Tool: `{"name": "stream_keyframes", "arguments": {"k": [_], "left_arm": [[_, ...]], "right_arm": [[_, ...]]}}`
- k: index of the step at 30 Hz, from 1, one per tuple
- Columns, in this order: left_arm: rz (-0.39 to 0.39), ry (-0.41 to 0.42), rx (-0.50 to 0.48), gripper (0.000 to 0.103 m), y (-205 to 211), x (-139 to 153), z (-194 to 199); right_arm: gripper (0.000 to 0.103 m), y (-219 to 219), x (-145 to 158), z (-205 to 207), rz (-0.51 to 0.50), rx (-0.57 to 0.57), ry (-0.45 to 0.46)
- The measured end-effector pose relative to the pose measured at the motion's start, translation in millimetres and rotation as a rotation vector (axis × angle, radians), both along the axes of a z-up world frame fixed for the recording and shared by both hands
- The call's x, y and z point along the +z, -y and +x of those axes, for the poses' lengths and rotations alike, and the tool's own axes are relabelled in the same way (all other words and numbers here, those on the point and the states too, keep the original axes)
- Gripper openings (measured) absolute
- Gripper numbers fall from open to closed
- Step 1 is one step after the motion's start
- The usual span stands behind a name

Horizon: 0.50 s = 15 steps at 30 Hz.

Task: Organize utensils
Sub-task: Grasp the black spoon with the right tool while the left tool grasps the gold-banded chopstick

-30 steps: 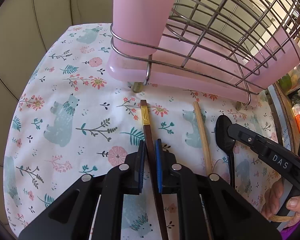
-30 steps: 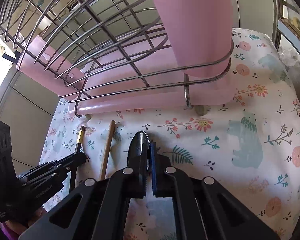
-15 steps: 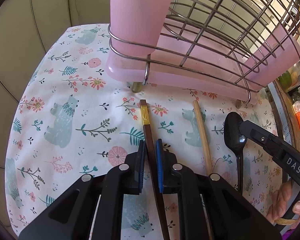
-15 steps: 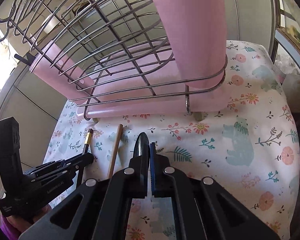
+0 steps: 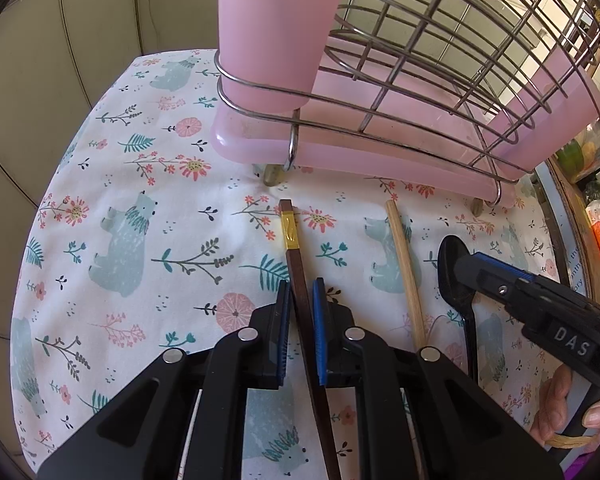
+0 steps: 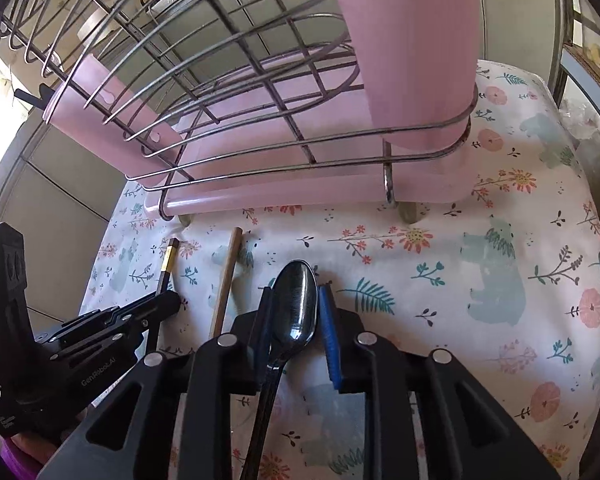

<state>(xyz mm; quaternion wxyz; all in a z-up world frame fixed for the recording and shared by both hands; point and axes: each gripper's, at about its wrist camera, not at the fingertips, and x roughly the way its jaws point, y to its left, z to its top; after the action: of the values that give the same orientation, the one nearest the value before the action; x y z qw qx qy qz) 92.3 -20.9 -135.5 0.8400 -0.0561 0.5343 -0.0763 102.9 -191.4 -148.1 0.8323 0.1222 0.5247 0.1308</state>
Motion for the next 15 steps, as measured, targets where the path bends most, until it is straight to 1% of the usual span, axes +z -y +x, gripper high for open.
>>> {"name": "stream_keyframes", "arguments": {"k": [3, 6, 7, 10, 15], "left_arm": [[0.000, 0.000, 0.000, 0.011, 0, 0, 0], [0.003, 0.001, -0.002, 0.011, 0, 0, 0], [0.004, 0.001, -0.002, 0.011, 1, 0, 1], [0.005, 0.002, -0.003, 0.011, 1, 0, 0], [0.009, 0.002, -0.004, 0.011, 1, 0, 1]], "right_arm": [[0.022, 0, -5, 0, -0.012, 0.002, -0.005], [0.014, 1, -5, 0, -0.029, 0.002, 0.003], [0.008, 3, -5, 0, -0.034, -0.002, 0.005], [0.005, 7, -2, -2, -0.027, -0.012, 0.018], [0.002, 11, 12, -7, -0.041, -0.012, 0.077]]}}
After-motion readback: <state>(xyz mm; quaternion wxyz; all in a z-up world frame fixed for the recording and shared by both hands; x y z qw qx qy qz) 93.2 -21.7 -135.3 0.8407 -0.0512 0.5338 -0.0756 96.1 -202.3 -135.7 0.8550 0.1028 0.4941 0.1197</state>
